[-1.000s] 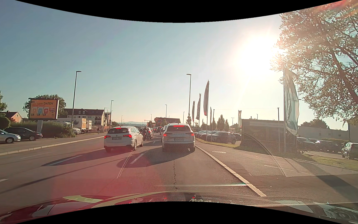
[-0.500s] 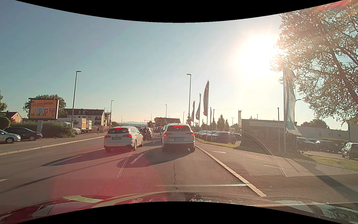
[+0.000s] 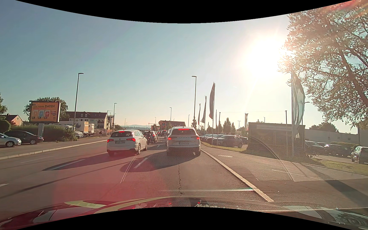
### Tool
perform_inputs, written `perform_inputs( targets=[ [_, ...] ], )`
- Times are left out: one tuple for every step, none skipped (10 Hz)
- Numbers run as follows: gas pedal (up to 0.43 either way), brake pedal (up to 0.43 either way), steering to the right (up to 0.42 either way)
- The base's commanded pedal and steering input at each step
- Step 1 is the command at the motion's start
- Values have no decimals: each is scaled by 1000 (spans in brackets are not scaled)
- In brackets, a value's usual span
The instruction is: Follow the waypoints while adhering to traffic rules and regulations
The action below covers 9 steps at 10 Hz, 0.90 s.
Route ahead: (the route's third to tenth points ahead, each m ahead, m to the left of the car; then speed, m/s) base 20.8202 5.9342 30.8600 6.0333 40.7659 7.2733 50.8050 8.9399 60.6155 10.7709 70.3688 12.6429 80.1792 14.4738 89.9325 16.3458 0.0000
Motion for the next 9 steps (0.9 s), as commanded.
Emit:
perform_inputs(
  targets=[
    [0, 244, -16],
    [0, 250, -16],
    [0, 250, -15],
    [0, 250, -16],
    [0, 250, -15],
    [0, 250, -15],
    [0, 250, -16],
    [0, 250, -16],
    [0, 250, -15]
  ],
)
